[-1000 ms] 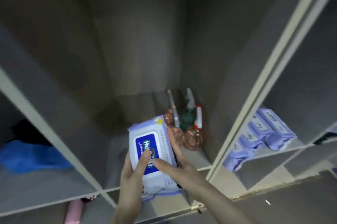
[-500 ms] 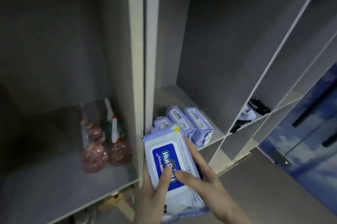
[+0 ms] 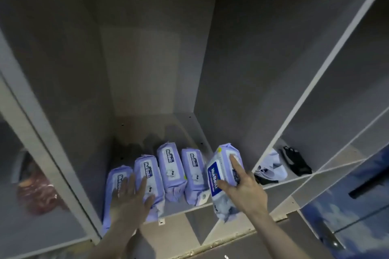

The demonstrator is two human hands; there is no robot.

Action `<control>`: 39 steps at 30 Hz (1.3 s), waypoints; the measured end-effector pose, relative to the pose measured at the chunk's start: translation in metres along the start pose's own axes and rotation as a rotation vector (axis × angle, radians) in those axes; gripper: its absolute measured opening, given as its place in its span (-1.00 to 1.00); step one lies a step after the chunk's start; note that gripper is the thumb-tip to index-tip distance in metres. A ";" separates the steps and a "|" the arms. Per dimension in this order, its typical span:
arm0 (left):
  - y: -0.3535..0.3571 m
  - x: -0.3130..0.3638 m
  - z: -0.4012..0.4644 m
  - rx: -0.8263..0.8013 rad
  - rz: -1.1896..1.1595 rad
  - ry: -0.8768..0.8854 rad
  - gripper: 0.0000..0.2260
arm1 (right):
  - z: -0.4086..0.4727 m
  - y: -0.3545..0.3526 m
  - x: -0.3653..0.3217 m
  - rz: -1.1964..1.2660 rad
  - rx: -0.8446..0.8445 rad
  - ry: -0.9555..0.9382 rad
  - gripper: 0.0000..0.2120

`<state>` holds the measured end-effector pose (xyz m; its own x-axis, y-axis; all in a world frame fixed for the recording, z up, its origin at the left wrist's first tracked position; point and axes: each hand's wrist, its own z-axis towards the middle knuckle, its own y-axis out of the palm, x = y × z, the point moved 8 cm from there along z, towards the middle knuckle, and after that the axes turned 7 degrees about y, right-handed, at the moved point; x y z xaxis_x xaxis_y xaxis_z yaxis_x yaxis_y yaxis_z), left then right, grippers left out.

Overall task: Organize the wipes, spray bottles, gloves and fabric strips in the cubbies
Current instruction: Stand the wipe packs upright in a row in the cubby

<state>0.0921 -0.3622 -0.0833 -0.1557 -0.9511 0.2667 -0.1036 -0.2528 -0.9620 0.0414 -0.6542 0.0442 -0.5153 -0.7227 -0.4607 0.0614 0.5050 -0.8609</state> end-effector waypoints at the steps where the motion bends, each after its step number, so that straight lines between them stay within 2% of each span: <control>1: 0.010 -0.005 0.003 -0.038 0.033 0.040 -0.31 | 0.006 0.003 -0.003 -0.019 -0.003 -0.012 -0.25; 3: 0.010 -0.010 0.008 -0.095 0.085 0.077 -0.29 | 0.011 0.011 -0.014 -0.031 -0.008 -0.065 -0.25; 5: -0.018 -0.005 0.005 -0.165 -0.013 0.031 -0.41 | 0.005 0.023 -0.037 -0.017 -0.036 -0.139 -0.26; 7: -0.062 -0.005 0.006 0.026 -0.252 -0.072 -0.55 | -0.002 0.038 -0.070 -0.007 -0.061 -0.217 -0.27; 8: -0.079 -0.006 0.007 0.058 -0.387 -0.131 -0.60 | -0.006 0.047 -0.087 -0.006 -0.079 -0.253 -0.28; 11: -0.129 -0.004 0.011 0.258 -0.700 -0.137 -0.60 | -0.019 0.074 -0.140 -0.038 -0.086 -0.352 -0.29; 14: -0.144 -0.009 0.019 0.217 -1.064 -0.225 -0.60 | -0.025 0.108 -0.178 -0.058 -0.113 -0.409 -0.28; 16: -0.146 -0.010 0.020 0.178 -1.240 -0.319 -0.62 | -0.026 0.141 -0.190 -0.014 -0.281 -0.435 -0.26; 19: -0.138 -0.006 0.016 0.093 -1.241 -0.400 -0.61 | -0.031 0.170 -0.189 0.091 -0.575 -0.459 -0.27; 22: -0.129 -0.005 0.013 0.064 -1.192 -0.457 -0.55 | -0.023 0.172 -0.179 0.183 -0.677 -0.417 -0.28; 26: -0.132 -0.009 0.014 0.076 -1.100 -0.437 -0.48 | -0.032 0.174 -0.188 0.393 -0.708 -0.368 -0.34; 30: -0.137 -0.014 0.012 0.046 -1.007 -0.396 -0.49 | -0.040 0.184 -0.193 0.350 -0.742 -0.396 -0.40; 33: -0.141 -0.009 0.013 0.056 -0.900 -0.343 -0.54 | -0.036 0.182 -0.186 0.360 -0.784 -0.351 -0.38; 35: -0.145 -0.004 0.015 0.074 -0.817 -0.294 -0.56 | -0.034 0.172 -0.183 0.376 -0.745 -0.344 -0.38; 37: -0.150 0.007 0.015 0.077 -0.786 -0.242 -0.48 | -0.030 0.155 -0.178 0.412 -0.672 -0.371 -0.40; 39: -0.152 0.019 0.017 0.085 -0.792 -0.173 -0.54 | -0.021 0.133 -0.169 0.480 -0.622 -0.359 -0.37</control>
<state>0.1218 -0.3453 0.0665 0.0871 -0.4966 0.8636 -0.0436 -0.8680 -0.4947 0.1189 -0.4551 0.0118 -0.2453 -0.4175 -0.8749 -0.3302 0.8845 -0.3295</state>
